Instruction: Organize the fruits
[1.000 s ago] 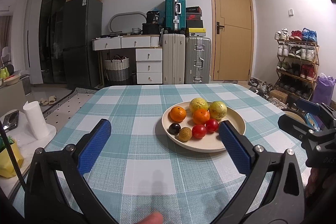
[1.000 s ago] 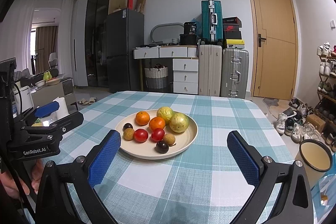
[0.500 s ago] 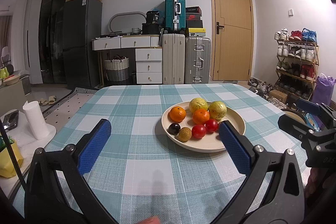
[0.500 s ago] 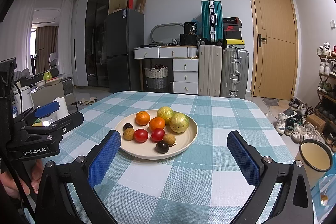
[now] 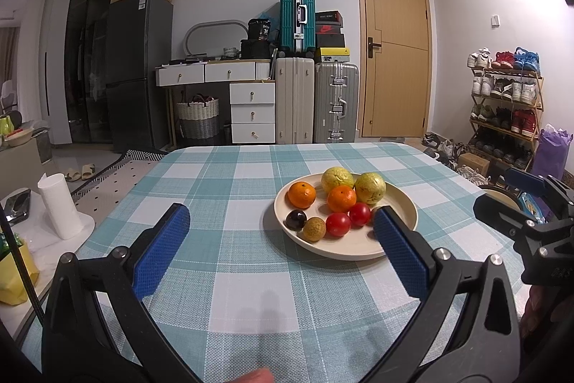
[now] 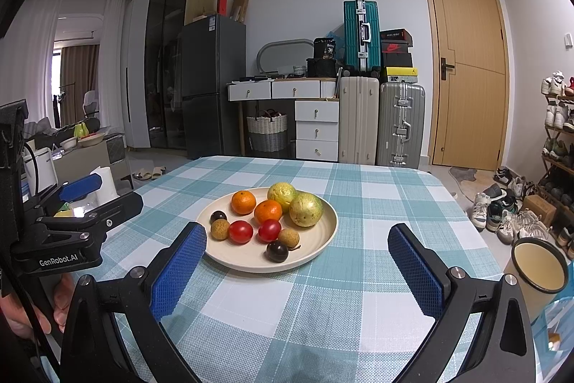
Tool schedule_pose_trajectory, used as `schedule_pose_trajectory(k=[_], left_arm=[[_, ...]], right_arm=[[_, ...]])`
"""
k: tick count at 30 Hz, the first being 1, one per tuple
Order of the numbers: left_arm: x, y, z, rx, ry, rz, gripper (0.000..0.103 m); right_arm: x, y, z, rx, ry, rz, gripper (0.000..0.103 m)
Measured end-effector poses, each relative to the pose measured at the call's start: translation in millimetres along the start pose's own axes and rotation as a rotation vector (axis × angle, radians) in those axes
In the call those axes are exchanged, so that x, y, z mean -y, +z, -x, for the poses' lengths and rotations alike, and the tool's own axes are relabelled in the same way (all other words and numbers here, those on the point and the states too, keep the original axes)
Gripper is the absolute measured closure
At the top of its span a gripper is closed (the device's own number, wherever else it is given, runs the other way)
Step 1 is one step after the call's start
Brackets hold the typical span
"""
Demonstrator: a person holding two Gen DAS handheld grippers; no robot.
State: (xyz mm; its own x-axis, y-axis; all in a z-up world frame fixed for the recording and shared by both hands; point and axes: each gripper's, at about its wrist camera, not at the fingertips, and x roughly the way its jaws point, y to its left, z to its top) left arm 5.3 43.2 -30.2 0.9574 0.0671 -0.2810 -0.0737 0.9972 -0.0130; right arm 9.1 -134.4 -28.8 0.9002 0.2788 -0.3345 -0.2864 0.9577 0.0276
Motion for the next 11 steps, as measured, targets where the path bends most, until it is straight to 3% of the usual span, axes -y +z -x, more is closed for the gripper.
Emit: schedule_pose_trajectory(k=[11], left_arm=[[1.2,-0.1,0.3,-0.001,-0.011,-0.003,0.001]], right_arm=[[0.4,0.4,-0.1,-0.001,0.001,-0.001,0.0]])
